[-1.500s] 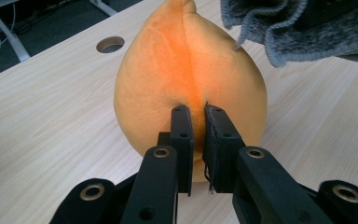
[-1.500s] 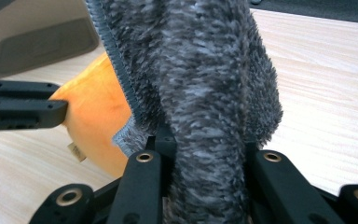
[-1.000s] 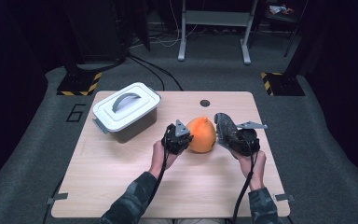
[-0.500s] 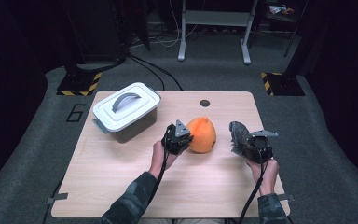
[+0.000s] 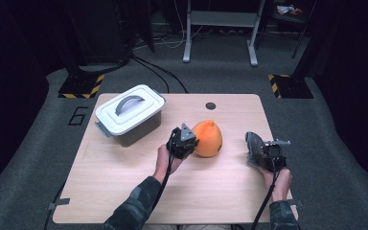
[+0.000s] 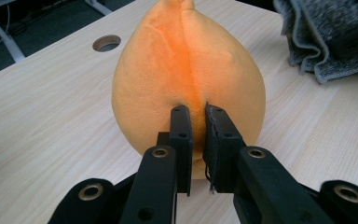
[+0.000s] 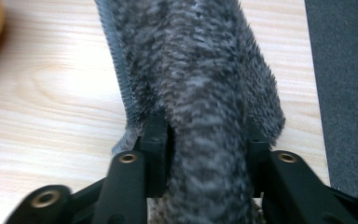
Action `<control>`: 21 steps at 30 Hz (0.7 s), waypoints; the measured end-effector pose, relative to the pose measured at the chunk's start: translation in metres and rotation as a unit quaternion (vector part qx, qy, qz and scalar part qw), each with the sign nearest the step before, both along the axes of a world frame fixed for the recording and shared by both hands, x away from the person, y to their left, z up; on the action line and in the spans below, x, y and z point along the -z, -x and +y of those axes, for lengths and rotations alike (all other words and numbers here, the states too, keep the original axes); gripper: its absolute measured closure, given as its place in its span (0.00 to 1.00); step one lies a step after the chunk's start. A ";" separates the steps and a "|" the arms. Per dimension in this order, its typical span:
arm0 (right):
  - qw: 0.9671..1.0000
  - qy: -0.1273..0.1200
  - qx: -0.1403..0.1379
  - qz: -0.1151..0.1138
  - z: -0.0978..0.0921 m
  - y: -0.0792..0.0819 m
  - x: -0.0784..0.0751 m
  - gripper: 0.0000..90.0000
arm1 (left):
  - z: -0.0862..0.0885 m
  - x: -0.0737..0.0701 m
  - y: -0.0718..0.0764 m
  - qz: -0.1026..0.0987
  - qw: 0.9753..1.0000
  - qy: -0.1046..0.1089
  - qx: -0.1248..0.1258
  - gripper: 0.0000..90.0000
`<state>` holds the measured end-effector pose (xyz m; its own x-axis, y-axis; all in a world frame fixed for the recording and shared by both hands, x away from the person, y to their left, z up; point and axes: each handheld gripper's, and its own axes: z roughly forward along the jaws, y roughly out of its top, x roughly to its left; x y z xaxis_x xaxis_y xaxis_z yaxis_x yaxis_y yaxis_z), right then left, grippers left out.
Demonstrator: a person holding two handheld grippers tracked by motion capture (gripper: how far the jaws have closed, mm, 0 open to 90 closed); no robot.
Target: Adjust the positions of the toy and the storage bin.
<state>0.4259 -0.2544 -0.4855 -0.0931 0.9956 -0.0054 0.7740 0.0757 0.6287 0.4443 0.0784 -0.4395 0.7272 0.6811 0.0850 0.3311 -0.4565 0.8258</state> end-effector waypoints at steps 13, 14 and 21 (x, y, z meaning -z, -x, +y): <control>1.000 -0.018 -0.002 -0.008 -0.005 0.002 0.001 0.26 | 0.000 0.000 -0.001 0.006 1.000 -0.003 0.000 0.91; 1.000 -0.018 -0.005 -0.012 -0.006 0.004 -0.001 0.23 | 0.001 0.000 -0.001 0.006 1.000 -0.002 0.000 0.91; 0.999 -0.023 -0.017 -0.041 -0.006 0.027 -0.010 0.15 | 0.002 0.000 -0.001 0.012 1.000 -0.003 -0.002 0.91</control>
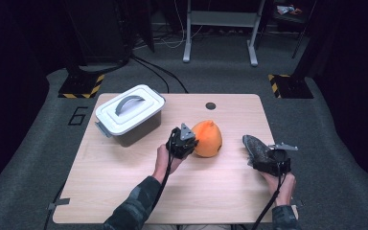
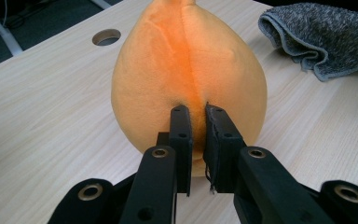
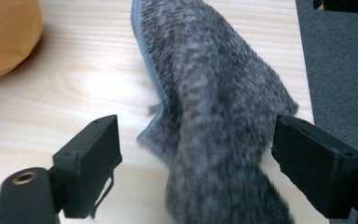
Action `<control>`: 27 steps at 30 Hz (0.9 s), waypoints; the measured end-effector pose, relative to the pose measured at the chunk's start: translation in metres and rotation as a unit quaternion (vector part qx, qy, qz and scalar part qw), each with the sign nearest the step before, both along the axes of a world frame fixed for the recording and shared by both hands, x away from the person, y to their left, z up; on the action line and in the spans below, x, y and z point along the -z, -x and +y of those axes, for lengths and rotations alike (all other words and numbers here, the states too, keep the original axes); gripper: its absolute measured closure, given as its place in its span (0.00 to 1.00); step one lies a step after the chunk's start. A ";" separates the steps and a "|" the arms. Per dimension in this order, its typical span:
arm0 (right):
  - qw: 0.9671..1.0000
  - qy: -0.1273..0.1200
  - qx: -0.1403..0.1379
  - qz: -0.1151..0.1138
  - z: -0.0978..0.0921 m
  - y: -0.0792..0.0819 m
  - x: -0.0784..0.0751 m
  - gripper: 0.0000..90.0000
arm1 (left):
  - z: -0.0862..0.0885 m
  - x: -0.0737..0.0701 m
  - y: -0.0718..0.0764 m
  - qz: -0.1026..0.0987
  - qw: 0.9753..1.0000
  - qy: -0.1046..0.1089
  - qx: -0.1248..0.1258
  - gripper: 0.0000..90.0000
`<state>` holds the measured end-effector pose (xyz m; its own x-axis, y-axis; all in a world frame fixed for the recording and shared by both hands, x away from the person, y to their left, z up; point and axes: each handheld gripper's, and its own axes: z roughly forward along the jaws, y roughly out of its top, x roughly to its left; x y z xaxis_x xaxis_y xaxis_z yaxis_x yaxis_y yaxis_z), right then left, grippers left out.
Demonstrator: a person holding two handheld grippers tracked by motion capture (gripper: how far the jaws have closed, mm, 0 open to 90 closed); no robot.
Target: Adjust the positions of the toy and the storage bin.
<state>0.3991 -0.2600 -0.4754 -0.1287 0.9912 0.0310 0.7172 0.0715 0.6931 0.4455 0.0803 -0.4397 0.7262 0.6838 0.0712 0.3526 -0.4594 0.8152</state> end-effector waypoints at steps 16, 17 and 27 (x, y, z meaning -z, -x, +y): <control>0.999 -0.011 0.032 0.015 -0.021 0.059 0.047 0.03 | 0.003 -0.002 0.002 -0.023 1.000 0.019 -0.009 0.94; 0.999 0.005 0.033 0.009 -0.020 0.061 0.049 0.03 | 0.004 -0.003 0.002 -0.025 1.000 0.017 -0.008 0.95; 0.999 0.011 0.034 -0.014 -0.020 0.066 0.053 0.01 | 0.005 -0.016 0.004 -0.044 0.999 0.019 -0.008 0.95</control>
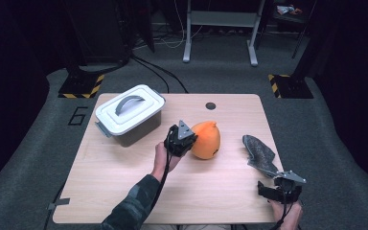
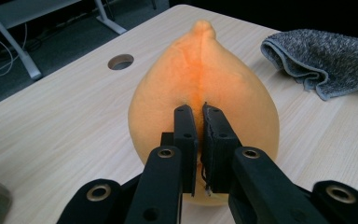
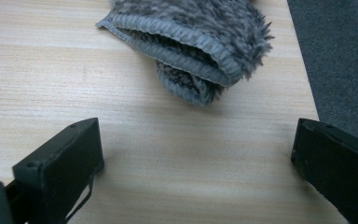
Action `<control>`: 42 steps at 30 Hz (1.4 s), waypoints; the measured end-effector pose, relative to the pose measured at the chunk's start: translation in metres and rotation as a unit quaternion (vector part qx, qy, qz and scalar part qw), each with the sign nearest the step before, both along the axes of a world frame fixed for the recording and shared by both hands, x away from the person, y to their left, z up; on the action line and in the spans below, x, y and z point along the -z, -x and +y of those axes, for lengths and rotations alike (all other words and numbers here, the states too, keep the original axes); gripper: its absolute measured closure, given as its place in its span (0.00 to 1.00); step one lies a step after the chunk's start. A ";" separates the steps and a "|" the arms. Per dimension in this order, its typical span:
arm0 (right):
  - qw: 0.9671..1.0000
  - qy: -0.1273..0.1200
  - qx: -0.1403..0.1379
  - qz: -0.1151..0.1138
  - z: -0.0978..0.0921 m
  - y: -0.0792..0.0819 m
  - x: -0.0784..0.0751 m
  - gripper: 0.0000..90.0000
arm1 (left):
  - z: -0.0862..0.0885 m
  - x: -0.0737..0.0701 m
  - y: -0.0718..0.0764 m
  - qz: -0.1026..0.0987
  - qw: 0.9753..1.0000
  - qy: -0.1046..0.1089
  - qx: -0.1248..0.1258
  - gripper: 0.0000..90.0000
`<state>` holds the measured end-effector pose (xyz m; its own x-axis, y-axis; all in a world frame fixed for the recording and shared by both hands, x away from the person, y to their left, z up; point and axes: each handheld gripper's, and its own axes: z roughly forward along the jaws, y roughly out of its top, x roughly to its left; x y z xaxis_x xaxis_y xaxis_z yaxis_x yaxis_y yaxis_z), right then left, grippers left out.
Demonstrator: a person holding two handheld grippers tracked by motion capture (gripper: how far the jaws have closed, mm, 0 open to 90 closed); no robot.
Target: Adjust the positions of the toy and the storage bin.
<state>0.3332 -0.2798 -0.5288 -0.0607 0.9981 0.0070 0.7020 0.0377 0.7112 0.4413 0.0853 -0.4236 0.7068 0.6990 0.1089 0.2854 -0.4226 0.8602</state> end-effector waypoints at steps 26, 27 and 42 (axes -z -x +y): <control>1.000 0.000 -0.010 -0.005 0.000 0.001 0.001 0.00 | 0.046 -0.028 0.035 -0.011 1.000 -0.025 -0.011 0.95; 1.000 0.000 -0.010 -0.004 0.000 0.000 0.001 0.00 | 0.047 -0.028 0.037 -0.012 1.000 -0.021 -0.014 0.95; 1.000 0.001 -0.012 -0.005 0.000 0.001 0.001 0.00 | 0.076 -0.036 0.065 -0.024 0.999 -0.024 -0.028 0.95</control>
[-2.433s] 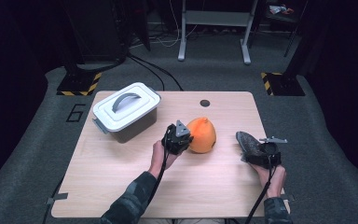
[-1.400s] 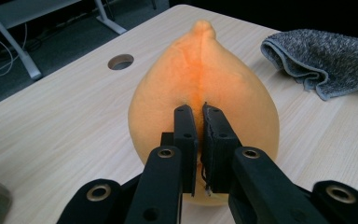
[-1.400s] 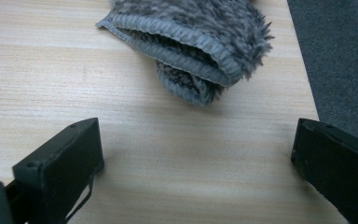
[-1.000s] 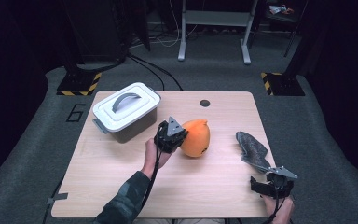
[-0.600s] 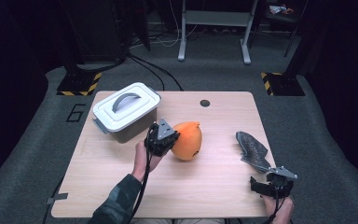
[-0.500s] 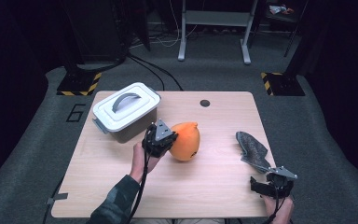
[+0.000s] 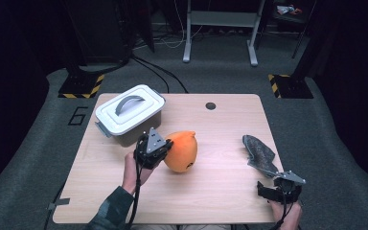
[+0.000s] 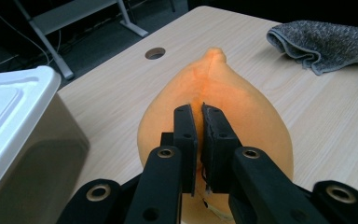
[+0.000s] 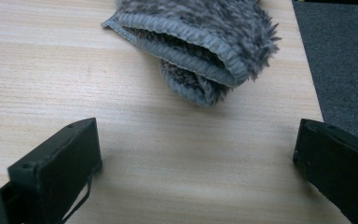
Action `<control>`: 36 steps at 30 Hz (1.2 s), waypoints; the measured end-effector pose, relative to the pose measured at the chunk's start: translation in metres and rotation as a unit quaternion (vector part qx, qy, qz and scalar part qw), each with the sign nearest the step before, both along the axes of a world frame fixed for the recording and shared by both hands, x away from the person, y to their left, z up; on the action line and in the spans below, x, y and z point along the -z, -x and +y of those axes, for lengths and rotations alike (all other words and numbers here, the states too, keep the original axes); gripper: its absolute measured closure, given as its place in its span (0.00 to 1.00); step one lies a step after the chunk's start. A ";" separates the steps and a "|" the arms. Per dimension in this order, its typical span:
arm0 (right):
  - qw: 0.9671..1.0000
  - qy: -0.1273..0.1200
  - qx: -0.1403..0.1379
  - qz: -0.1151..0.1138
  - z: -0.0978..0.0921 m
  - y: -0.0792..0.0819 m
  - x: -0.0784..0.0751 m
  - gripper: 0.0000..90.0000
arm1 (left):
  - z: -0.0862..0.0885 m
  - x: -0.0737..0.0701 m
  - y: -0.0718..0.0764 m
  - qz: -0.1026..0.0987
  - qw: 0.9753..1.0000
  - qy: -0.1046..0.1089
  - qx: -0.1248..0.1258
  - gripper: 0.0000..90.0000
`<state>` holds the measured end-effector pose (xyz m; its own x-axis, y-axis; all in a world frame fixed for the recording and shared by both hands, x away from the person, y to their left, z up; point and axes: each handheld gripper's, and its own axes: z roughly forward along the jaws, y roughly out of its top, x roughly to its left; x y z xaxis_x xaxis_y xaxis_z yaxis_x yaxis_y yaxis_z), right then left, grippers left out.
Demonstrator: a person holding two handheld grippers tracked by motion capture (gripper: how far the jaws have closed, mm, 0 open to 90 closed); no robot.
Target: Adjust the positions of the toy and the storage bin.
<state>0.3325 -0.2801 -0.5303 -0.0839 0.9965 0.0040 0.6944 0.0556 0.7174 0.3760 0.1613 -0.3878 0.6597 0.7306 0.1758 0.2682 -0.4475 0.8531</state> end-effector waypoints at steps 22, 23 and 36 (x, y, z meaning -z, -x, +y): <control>1.000 -0.001 0.002 -0.002 0.000 0.000 0.000 0.00 | 0.058 0.000 0.041 -0.011 0.998 -0.002 -0.061 0.95; 1.000 -0.001 0.002 -0.002 0.000 0.000 0.000 0.00 | 0.063 0.000 0.043 -0.012 0.998 -0.005 -0.068 0.95; 1.000 -0.001 0.002 -0.002 0.000 0.000 0.000 0.00 | 0.108 0.006 0.055 -0.005 0.991 -0.007 -0.130 0.95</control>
